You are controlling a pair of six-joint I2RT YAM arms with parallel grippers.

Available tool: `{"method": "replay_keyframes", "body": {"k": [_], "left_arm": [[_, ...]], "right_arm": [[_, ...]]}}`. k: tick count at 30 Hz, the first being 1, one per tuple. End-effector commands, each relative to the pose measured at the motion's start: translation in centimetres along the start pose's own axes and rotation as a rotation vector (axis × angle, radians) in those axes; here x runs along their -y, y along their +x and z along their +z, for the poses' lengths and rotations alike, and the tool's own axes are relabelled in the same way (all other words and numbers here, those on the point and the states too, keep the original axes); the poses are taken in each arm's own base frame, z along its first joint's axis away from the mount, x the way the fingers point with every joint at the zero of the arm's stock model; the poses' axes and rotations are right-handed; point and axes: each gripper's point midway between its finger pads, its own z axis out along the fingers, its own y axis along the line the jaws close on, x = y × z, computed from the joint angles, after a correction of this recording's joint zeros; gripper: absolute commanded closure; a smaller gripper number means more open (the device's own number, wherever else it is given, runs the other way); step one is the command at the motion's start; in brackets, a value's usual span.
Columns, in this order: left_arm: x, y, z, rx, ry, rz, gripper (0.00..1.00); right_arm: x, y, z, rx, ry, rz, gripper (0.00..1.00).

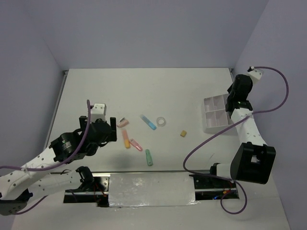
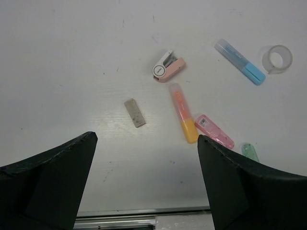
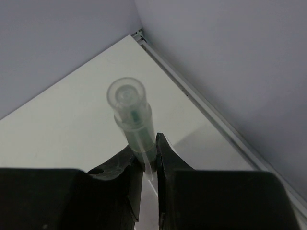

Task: Sort the stationery into containers
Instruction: Place the pen in the storage box.

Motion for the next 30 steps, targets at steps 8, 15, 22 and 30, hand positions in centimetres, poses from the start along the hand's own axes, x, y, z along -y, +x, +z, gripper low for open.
{"method": "replay_keyframes", "body": {"k": [8, 15, 22, 30], "left_arm": [[1.7, 0.1, 0.8, -0.010, 0.063, 0.064, 0.01], [1.9, -0.2, 0.3, 0.008, 0.102, 0.052, 0.00], [2.3, -0.1, 0.2, 0.003, 0.125, 0.060, 0.01], [2.3, -0.5, -0.3, 0.023, 0.157, 0.049, 0.01]], "right_arm": [[0.9, 0.9, 1.5, 0.027, 0.052, 0.028, 0.96], [1.8, 3.6, 1.8, 0.004, 0.082, 0.031, 0.91], [2.2, 4.7, 1.5, 0.003, 0.079, 0.029, 0.84], [2.4, 5.7, 1.8, -0.010, 0.086, 0.022, 0.74]]}}
